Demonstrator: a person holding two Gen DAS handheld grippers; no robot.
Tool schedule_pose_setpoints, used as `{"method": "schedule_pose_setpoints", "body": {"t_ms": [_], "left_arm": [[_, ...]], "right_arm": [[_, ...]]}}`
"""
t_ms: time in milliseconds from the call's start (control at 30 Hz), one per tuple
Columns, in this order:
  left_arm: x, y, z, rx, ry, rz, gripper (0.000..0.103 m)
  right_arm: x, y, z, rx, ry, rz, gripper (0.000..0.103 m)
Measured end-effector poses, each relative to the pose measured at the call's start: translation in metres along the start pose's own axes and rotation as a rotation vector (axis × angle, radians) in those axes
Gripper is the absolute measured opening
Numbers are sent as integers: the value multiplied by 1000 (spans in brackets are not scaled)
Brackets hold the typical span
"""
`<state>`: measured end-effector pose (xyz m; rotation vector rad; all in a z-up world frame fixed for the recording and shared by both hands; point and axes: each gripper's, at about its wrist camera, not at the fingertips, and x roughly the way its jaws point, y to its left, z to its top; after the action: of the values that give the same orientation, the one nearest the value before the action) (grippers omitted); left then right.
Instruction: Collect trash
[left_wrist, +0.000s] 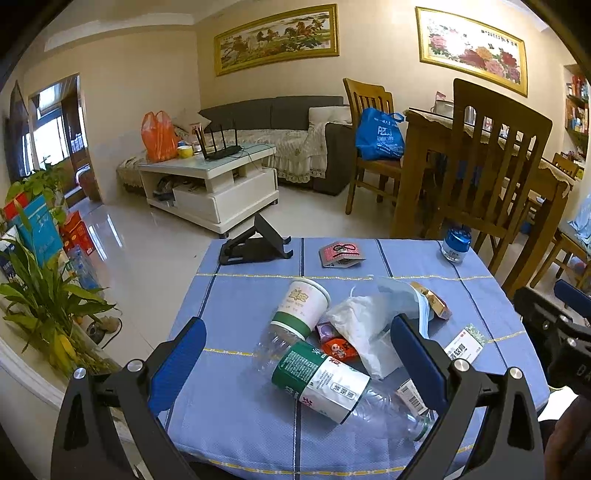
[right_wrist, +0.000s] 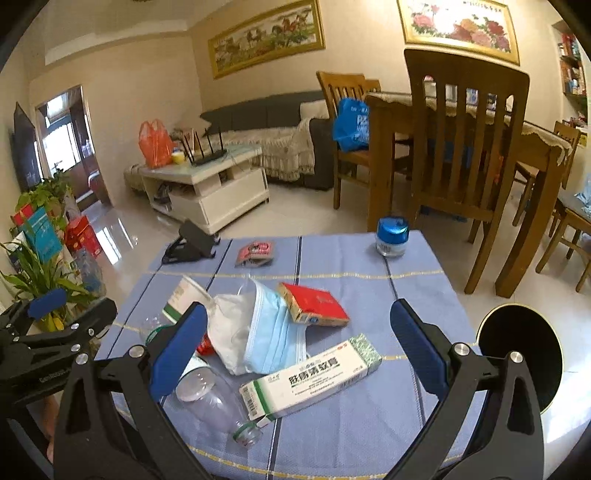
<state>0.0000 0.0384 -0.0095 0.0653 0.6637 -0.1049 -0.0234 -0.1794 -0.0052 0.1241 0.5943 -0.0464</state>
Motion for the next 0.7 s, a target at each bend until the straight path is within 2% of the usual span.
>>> {"method": "schedule_pose_setpoints", "body": {"t_ms": [400,700], "left_arm": [[0,0,1,-8,0,-7,97],[-1,0,2,-7,-3,-10,97]], "right_arm": [[4,0,-3,30,20,22,98],[8,4,-7,35,11,6,98]]}}
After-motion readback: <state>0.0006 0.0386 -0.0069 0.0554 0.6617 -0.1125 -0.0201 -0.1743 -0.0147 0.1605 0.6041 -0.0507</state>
